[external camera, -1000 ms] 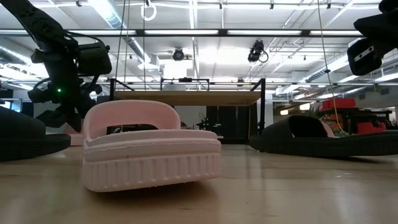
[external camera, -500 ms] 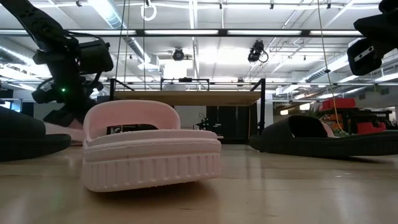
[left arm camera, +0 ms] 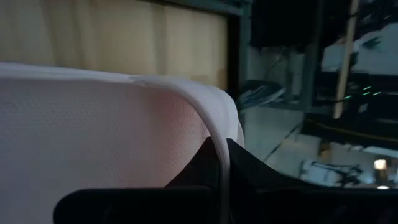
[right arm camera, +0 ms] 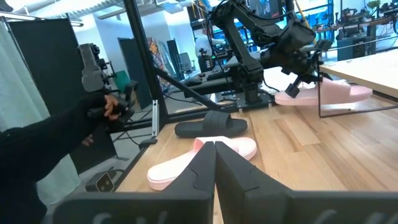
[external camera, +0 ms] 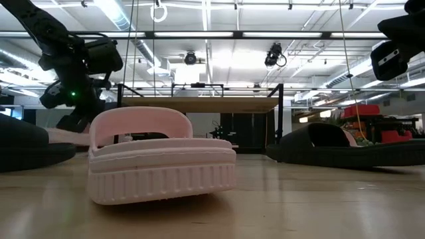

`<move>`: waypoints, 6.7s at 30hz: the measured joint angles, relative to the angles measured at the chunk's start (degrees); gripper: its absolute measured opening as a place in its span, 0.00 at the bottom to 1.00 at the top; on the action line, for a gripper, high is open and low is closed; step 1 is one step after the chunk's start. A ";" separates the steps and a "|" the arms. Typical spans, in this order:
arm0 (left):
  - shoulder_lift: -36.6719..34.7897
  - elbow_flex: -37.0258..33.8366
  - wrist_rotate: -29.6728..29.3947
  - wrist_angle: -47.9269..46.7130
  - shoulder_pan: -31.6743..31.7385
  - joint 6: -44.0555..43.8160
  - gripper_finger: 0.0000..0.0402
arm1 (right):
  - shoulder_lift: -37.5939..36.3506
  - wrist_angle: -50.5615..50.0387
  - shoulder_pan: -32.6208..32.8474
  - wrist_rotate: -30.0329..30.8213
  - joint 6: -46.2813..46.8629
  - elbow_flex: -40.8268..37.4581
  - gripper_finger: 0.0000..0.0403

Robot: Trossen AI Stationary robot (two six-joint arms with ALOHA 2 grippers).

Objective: Pick and place slides into the shelf
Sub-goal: Put the top left pink slide on the shelf

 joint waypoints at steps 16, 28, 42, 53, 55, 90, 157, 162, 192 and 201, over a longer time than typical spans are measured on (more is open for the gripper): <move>-8.28 0.02 -4.41 8.03 6.23 2.13 0.04 | -0.01 -0.01 0.00 0.00 0.00 0.00 0.03; -24.95 0.04 -9.10 8.06 6.47 7.19 0.05 | -0.02 -0.02 0.00 0.00 0.00 0.00 0.03; -28.17 0.09 -6.49 38.43 1.16 17.61 0.02 | 0.00 -0.02 0.00 0.00 0.00 0.00 0.03; -22.09 3.30 -12.29 43.02 -4.18 17.73 0.02 | -0.01 -0.01 0.00 0.00 0.00 0.00 0.03; -19.07 5.77 -12.77 43.02 -4.77 16.59 0.02 | -0.02 -0.02 0.00 0.01 0.00 0.00 0.03; 21.51 46.66 -8.00 1.41 -3.96 4.74 0.03 | -0.02 -0.63 0.00 0.01 0.00 0.00 0.03; 29.51 46.58 1.40 2.03 -8.39 2.73 0.39 | -0.02 -1.07 0.00 0.01 0.00 0.00 0.03; 29.42 46.73 1.19 -3.37 -7.37 1.51 0.34 | -0.02 -1.07 0.00 0.02 0.00 0.00 0.03; 26.22 46.51 -2.94 -11.12 -18.39 3.97 0.23 | -0.02 -1.07 -0.02 0.02 0.00 0.00 0.03; 24.75 46.53 -3.61 -20.66 -23.15 0.50 0.20 | 0.00 -1.20 0.00 0.00 0.00 0.00 0.03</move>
